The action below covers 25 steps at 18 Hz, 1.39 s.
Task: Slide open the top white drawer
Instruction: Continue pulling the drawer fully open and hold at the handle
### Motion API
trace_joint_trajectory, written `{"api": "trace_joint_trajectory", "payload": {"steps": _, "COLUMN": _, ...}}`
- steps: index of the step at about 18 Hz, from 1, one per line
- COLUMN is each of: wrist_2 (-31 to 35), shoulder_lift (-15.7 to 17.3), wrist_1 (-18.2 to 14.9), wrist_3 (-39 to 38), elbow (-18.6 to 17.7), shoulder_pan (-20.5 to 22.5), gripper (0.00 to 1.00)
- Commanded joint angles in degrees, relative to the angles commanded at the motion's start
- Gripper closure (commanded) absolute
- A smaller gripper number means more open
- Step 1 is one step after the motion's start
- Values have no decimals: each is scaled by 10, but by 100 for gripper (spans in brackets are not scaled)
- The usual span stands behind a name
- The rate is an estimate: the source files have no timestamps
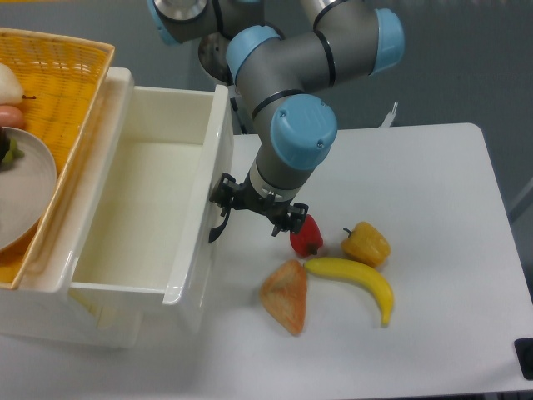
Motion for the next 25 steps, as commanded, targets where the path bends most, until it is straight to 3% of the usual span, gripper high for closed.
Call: {"api": "trace_joint_trajectory", "payload": {"steps": 25, "wrist_2": 15, "shoulder_lift": -4, "wrist_1": -1, "wrist_3": 33, "elbow": 5, "shoulder_pan": 20, "gripper": 0}}
